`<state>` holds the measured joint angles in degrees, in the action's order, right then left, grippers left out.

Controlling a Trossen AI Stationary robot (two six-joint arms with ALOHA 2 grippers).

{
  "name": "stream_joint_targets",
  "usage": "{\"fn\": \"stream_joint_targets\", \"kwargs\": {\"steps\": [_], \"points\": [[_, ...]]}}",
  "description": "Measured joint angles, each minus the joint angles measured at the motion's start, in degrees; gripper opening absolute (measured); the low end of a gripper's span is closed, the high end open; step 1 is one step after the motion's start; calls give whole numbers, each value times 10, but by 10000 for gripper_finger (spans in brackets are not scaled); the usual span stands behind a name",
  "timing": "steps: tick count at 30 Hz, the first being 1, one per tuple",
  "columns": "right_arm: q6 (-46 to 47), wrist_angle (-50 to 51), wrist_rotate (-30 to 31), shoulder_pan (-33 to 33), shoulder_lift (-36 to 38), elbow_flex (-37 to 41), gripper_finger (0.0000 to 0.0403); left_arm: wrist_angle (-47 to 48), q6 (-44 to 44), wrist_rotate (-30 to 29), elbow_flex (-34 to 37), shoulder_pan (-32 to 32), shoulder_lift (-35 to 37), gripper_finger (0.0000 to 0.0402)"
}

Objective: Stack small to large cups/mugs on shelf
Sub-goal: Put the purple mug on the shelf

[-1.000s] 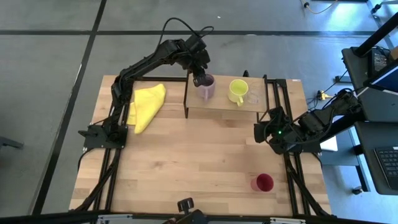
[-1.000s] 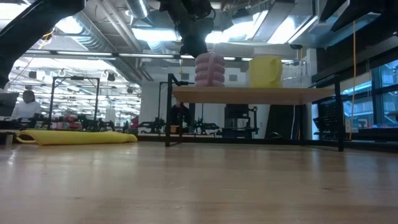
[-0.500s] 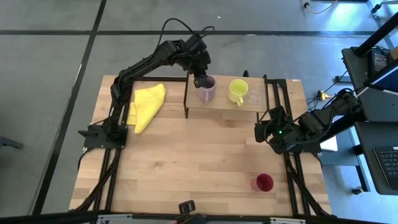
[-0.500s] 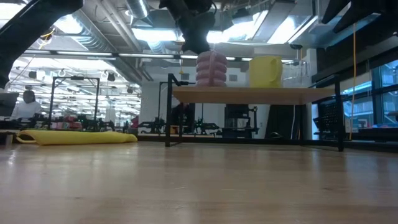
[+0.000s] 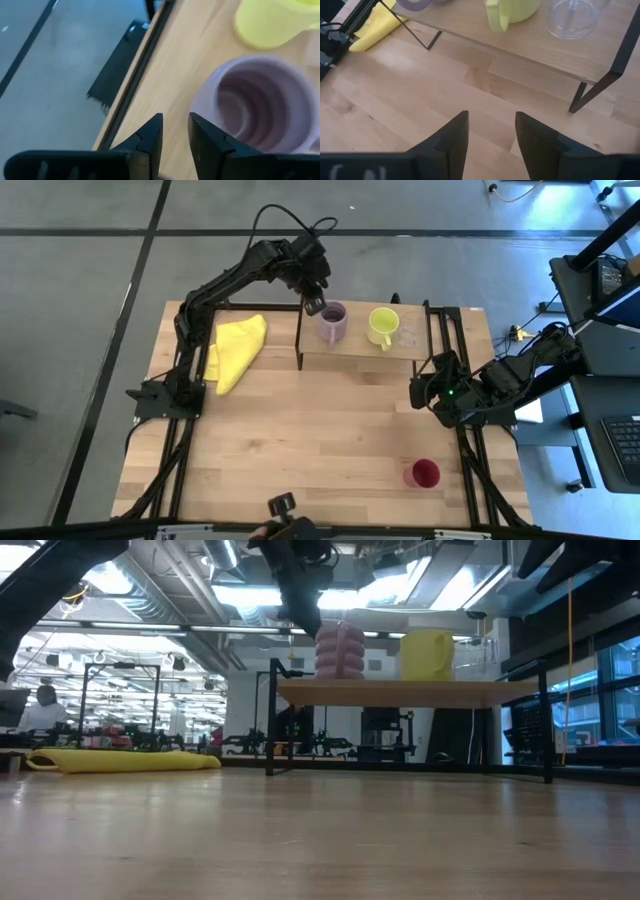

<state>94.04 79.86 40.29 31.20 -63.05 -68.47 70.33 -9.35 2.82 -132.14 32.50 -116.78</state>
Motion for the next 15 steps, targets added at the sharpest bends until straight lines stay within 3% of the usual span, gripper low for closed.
{"fn": "stream_joint_targets", "kwargs": {"steps": [3,11,15], "points": [[0,4,-3,0,0,0,163,18,2,-6,0,8,12,83],[0,10,-11,0,0,0,163,40,27,60,0,12,35,82],[0,10,-21,0,0,0,163,20,35,97,39,12,36,82]]}}
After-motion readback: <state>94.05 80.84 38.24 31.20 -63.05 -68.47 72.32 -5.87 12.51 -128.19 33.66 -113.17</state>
